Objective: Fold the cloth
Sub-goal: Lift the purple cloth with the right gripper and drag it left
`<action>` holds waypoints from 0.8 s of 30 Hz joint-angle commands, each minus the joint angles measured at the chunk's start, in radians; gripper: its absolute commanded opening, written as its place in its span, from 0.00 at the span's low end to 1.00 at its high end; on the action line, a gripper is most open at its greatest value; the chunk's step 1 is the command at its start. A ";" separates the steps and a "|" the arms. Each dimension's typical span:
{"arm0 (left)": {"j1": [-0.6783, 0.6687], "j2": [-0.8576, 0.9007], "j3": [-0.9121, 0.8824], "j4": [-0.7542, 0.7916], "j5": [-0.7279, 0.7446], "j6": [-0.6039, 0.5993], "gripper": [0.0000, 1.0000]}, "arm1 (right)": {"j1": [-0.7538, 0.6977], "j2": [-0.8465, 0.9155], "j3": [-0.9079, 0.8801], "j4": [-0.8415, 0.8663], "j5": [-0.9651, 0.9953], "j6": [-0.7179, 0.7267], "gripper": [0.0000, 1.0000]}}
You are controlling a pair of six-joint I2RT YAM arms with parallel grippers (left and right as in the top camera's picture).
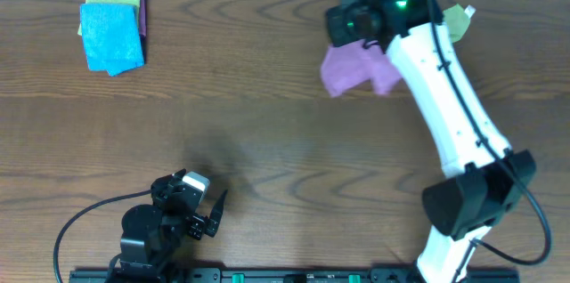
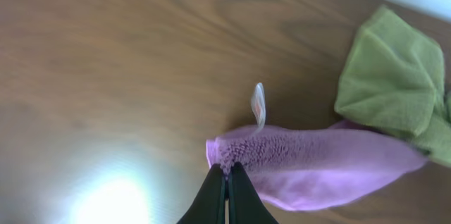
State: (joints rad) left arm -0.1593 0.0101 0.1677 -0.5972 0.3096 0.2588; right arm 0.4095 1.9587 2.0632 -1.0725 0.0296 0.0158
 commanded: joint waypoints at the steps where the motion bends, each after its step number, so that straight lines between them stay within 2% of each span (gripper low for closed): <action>1: -0.003 -0.006 -0.009 0.002 0.001 -0.008 0.95 | 0.113 -0.020 0.078 -0.066 -0.011 -0.070 0.01; 6: -0.003 -0.006 -0.009 0.002 0.001 -0.008 0.95 | 0.214 -0.019 0.084 -0.107 0.130 -0.111 0.01; 10: -0.003 -0.006 -0.009 0.002 0.001 -0.008 0.95 | 0.207 -0.019 0.084 -0.107 0.286 -0.056 0.01; 12: -0.003 -0.006 -0.009 0.002 0.001 -0.008 0.95 | 0.174 -0.019 0.084 -0.106 0.295 -0.033 0.01; 18: -0.003 -0.006 -0.009 0.002 0.001 -0.008 0.95 | 0.135 -0.019 0.085 -0.092 0.115 -0.009 0.01; 24: -0.003 -0.006 -0.009 0.002 0.001 -0.008 0.95 | 0.220 -0.019 0.085 -0.054 -0.075 -0.026 0.01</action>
State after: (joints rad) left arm -0.1593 0.0101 0.1677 -0.5972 0.3103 0.2588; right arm 0.5732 1.9549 2.1323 -1.1362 0.0895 -0.0113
